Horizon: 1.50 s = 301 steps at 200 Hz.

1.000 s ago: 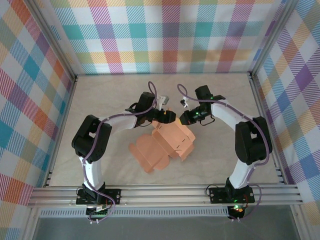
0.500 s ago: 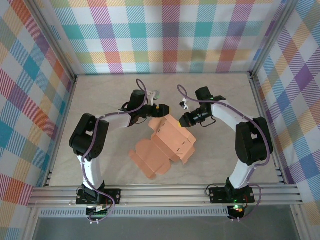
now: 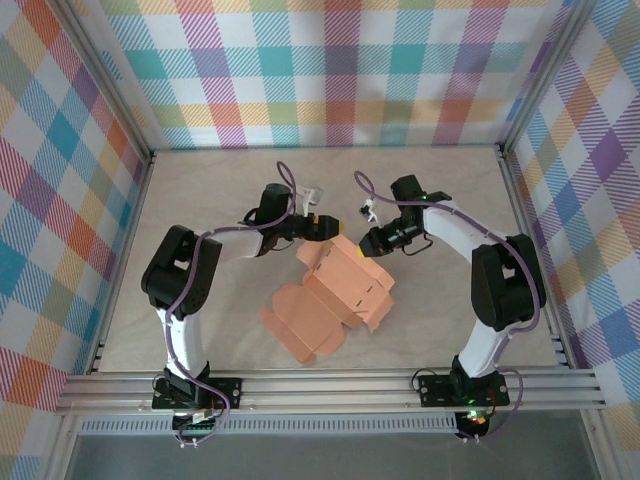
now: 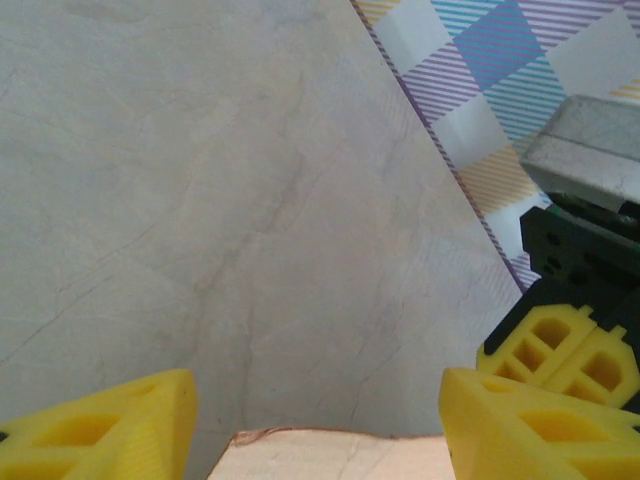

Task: Fold the paper box

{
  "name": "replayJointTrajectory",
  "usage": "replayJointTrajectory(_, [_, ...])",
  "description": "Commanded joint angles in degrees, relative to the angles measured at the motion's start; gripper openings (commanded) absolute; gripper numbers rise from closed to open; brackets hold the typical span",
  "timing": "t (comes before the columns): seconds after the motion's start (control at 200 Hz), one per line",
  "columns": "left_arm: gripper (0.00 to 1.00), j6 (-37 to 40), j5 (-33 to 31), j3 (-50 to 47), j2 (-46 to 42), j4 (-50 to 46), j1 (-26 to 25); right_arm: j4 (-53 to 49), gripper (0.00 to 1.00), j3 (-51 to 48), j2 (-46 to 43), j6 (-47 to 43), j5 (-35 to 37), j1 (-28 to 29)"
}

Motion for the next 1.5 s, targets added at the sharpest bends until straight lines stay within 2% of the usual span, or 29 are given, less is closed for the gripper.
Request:
replayJointTrajectory(0.0, [0.64,3.33,3.01,-1.28,-4.68,-0.90,0.10,0.11,0.00,1.19,-0.20,-0.50,-0.39,0.36])
replayJointTrajectory(0.21, [0.62,5.30,1.05,-4.37,-8.59,-1.79,0.01,0.47,0.00,1.60,0.58,0.89,0.95,0.38])
replayJointTrajectory(0.31, [0.60,10.03,0.41,-3.42,-10.09,-8.49,-1.18,-0.01,0.00,2.29,1.04,1.60,1.01,0.36])
replayJointTrajectory(0.44, [0.59,17.24,-5.74,-1.88,-11.84,-17.61,-4.34,-0.43,0.00,2.85,1.12,1.80,0.49,0.36])
replayJointTrajectory(0.655, [0.52,20.09,-14.01,-2.62,-13.11,-19.25,-6.27,-0.60,0.00,2.94,0.95,1.95,0.86,0.36])
replayJointTrajectory(0.905, [0.51,17.97,-12.21,-1.67,-11.78,-17.77,-7.38,-0.33,0.00,3.20,1.23,2.19,-0.83,0.36])
replayJointTrajectory(1.055, [0.49,13.37,-8.16,0.36,-9.60,-14.99,-7.71,-1.33,0.00,3.27,1.72,1.62,-0.58,0.36])
replayJointTrajectory(1.18, [0.49,14.02,-4.81,4.09,-6.48,-18.61,-8.69,-1.17,0.00,3.18,1.75,1.71,-1.00,0.36])
replayJointTrajectory(1.5, [0.49,12.00,-7.57,7.07,-2.17,-17.79,-8.94,-1.77,0.00,2.84,0.99,-0.09,-5.20,0.45])
